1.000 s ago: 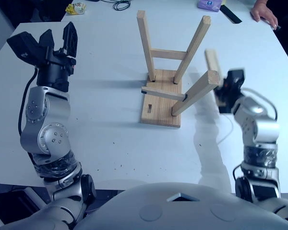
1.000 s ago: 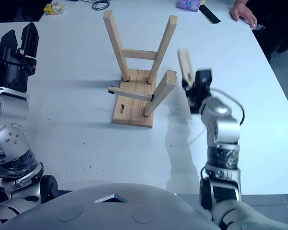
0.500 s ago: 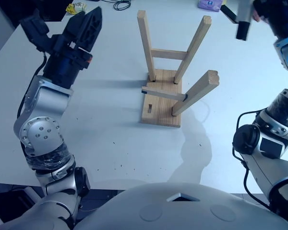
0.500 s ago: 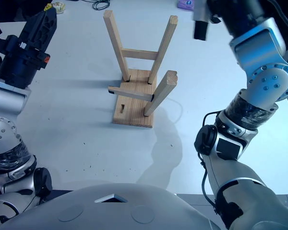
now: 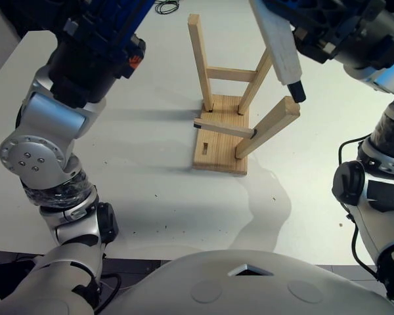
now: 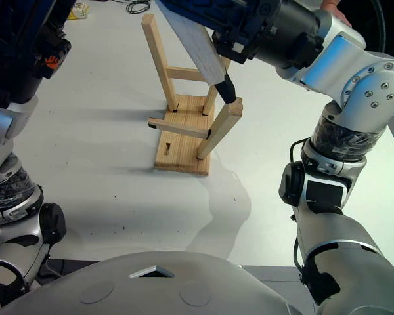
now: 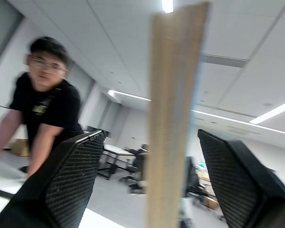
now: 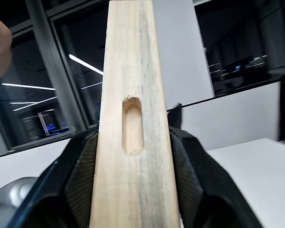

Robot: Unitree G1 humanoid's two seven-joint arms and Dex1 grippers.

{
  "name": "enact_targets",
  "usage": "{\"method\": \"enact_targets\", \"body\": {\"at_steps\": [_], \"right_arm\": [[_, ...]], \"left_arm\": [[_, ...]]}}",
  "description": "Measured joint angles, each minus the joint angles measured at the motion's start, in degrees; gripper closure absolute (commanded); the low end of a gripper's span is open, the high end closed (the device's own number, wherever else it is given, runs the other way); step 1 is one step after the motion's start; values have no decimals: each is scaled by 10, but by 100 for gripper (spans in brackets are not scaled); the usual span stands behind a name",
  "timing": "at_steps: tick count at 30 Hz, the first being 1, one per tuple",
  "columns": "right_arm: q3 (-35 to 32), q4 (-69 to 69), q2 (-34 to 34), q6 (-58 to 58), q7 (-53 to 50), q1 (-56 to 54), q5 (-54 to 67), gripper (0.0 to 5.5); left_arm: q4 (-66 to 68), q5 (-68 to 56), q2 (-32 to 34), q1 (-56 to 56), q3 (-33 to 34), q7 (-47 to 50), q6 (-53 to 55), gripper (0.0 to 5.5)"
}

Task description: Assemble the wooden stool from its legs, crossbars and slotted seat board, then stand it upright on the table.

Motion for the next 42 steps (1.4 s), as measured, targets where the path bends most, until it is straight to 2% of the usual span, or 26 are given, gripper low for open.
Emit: {"method": "enact_targets", "body": {"at_steps": [7, 28, 38, 42], "right_arm": [[29, 26, -10, -4, 59, -4, -31, 344], [54, 14, -17, 14, 104, -2, -27, 344], [63, 8, -19, 16, 101, 11, -20, 344], [64, 3, -20, 16, 100, 14, -17, 344]], "left_arm": [[-27, -40, 0, 24, -39, 9, -7, 190], [-43, -24, -8, 35, -89, 16, -44, 190], [-49, -17, -3, 43, -89, 9, -50, 319], [-50, -14, 2, 44, -89, 1, -49, 320]]}}
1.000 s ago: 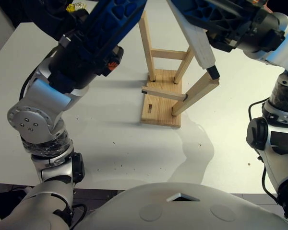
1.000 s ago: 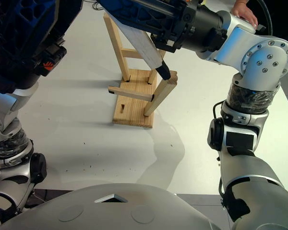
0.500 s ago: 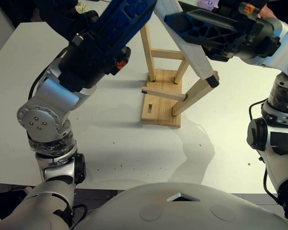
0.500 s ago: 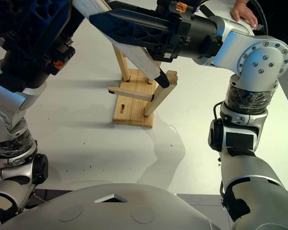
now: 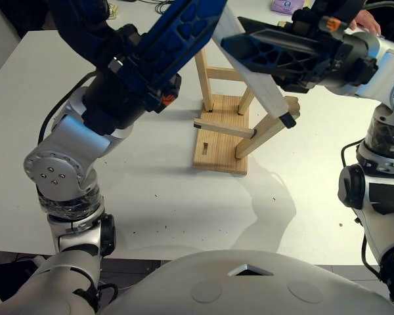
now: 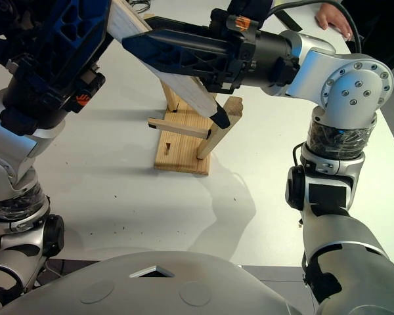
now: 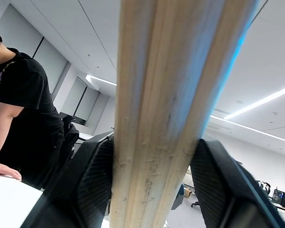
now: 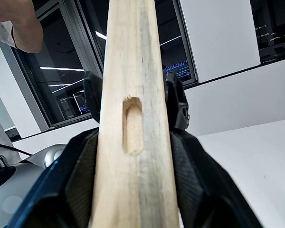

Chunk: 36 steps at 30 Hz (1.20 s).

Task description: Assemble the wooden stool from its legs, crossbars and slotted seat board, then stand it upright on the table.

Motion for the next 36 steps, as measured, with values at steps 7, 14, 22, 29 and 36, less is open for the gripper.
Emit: {"method": "enact_targets", "body": {"at_steps": [7, 14, 22, 29, 36], "right_arm": [[1, -8, -2, -1, -4, 6, 4, 344], [3, -15, -3, -3, -6, 15, 3, 344], [8, -16, -12, -3, 0, 18, -6, 344], [23, -30, -29, -7, 37, 24, -46, 344], [35, -36, -40, -18, 70, 26, -85, 344]], "left_arm": [[0, 0, 6, 4, -1, -10, 1, 320], [-6, 6, 4, 18, -1, -10, -1, 321], [0, 22, 22, 21, -1, -27, 3, 327], [6, 24, 60, 21, -2, -46, 27, 327], [11, 47, 75, 21, -9, -66, 34, 327]]}}
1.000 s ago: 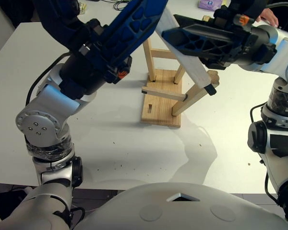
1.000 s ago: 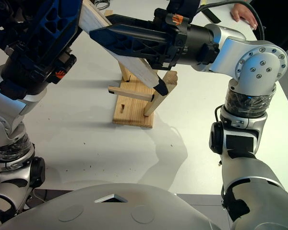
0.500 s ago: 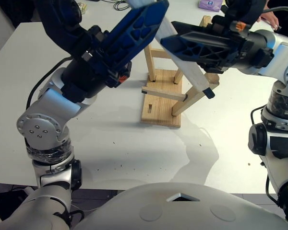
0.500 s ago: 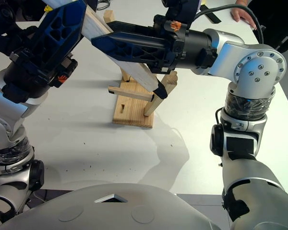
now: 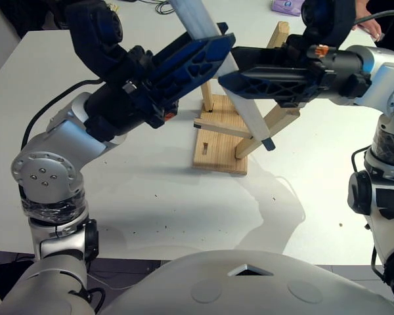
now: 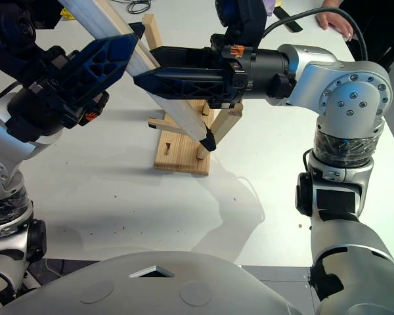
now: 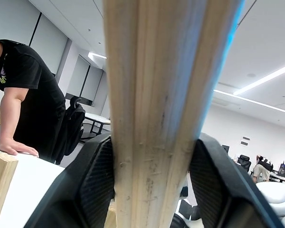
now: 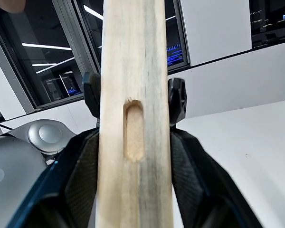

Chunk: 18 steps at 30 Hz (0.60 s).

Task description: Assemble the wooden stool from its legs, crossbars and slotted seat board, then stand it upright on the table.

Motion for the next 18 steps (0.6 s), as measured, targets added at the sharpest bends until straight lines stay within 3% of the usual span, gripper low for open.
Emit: {"method": "enact_targets", "body": {"at_steps": [7, 15, 18], "right_arm": [[16, 1, -5, -2, 30, 0, -33, 344], [13, 3, -5, -11, 42, 0, -46, 344], [13, 3, -5, -12, 46, 0, -46, 344]], "left_arm": [[13, 23, 40, -8, 7, -42, 20, 327], [34, 39, 54, -15, 11, -62, 33, 199], [38, 31, 52, -15, 11, -59, 34, 193]]}}
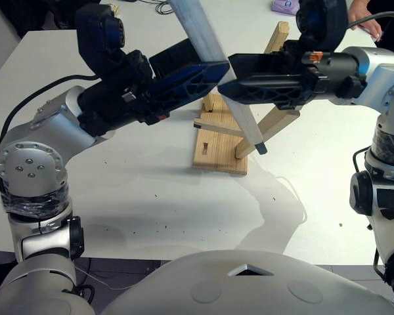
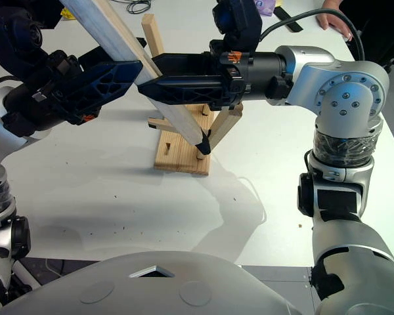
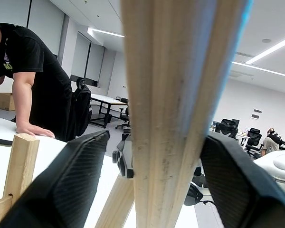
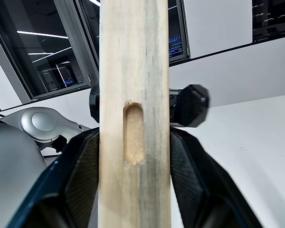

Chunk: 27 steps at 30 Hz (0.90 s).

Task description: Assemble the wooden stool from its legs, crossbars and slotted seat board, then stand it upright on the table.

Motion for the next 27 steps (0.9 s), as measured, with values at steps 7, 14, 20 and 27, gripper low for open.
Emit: {"method": "enact_targets", "body": {"at_steps": [7, 14, 20, 27], "right_arm": [[4, -2, 0, -11, 11, 0, -20, 344], [25, -3, 1, -20, 24, 0, -46, 344], [32, -10, 1, -22, 33, 0, -56, 344], [34, -15, 0, -22, 34, 0, -63, 344]], "left_arm": [[1, -38, -3, -8, 1, 11, 2, 193], [1, -33, -1, -12, -6, 12, 12, 193], [2, -12, -1, -12, -16, 11, 20, 228], [-4, -11, -2, -8, -13, 2, 20, 326]]}}
